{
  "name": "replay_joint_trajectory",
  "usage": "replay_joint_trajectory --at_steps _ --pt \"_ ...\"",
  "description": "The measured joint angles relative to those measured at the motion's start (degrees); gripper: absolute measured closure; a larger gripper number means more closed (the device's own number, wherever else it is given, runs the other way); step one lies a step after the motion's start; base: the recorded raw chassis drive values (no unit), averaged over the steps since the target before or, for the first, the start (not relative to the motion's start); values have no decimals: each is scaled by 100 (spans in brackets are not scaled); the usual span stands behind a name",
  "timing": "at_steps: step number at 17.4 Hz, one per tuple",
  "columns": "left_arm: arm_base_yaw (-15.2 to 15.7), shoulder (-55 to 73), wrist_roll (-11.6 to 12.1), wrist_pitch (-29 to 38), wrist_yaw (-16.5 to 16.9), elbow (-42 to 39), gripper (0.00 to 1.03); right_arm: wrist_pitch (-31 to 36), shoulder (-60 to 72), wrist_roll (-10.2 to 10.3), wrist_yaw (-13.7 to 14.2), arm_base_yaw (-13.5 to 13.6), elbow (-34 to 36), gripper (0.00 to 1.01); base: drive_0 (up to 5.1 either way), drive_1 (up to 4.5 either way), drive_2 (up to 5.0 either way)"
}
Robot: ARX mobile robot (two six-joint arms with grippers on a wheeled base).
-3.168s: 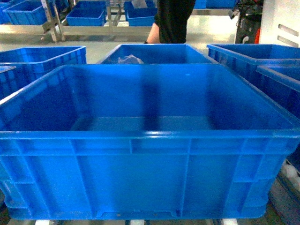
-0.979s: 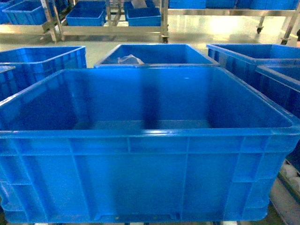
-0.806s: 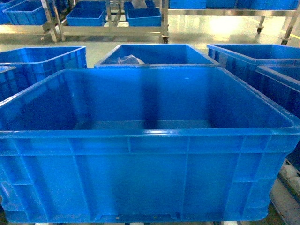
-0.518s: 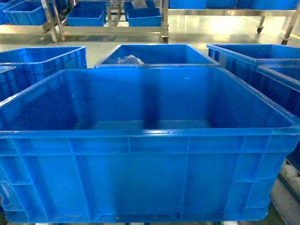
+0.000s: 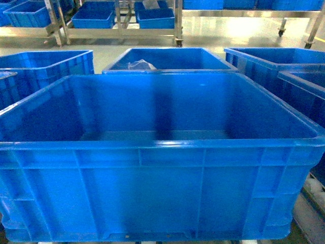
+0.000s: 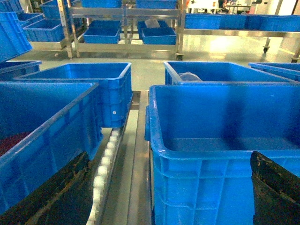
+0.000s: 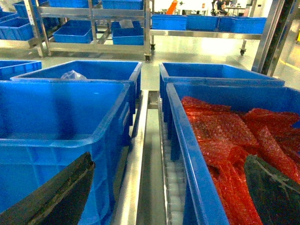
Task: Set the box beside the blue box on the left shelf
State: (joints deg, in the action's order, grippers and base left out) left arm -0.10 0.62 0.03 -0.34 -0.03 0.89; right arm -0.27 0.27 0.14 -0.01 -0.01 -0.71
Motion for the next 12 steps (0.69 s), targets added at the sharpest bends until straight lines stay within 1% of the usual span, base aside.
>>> replay_joint_trajectory --at_steps 12 --pt "0 0 2 0 0 0 5 0 0 0 0 0 0 3 0 0 0"
